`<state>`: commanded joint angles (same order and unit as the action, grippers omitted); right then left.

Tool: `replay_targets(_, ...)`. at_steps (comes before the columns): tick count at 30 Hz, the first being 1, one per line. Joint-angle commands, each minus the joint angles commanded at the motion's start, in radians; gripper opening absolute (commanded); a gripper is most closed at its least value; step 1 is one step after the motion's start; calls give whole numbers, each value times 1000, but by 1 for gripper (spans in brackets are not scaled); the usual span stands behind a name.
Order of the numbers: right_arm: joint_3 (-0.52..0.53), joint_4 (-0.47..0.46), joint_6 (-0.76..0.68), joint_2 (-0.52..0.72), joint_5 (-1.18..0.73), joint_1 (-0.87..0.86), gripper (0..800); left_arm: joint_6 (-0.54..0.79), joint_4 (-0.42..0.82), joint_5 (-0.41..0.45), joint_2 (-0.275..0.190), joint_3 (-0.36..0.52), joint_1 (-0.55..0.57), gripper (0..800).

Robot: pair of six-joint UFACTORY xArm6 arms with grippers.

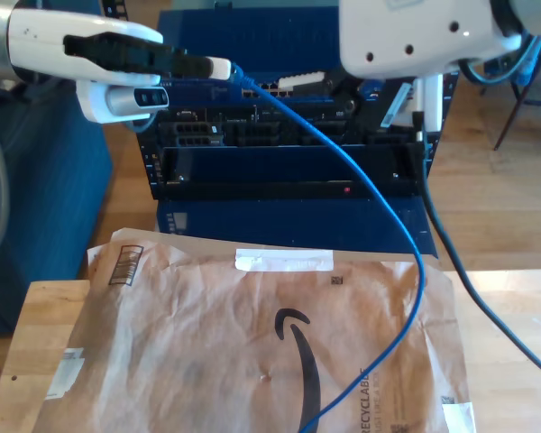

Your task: Grab the cable and plug it in

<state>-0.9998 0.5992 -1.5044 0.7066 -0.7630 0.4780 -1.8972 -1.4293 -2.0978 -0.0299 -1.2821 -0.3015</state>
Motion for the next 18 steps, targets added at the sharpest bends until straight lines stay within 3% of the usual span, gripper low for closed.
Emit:
replay_targets(4,55,0,17,23,29,41,773,32,-83,-32,2,18,-41,6)
replay_targets(18,66,-2,129,-35,181,163,741,34,-84,-149,8,23,-38,6)
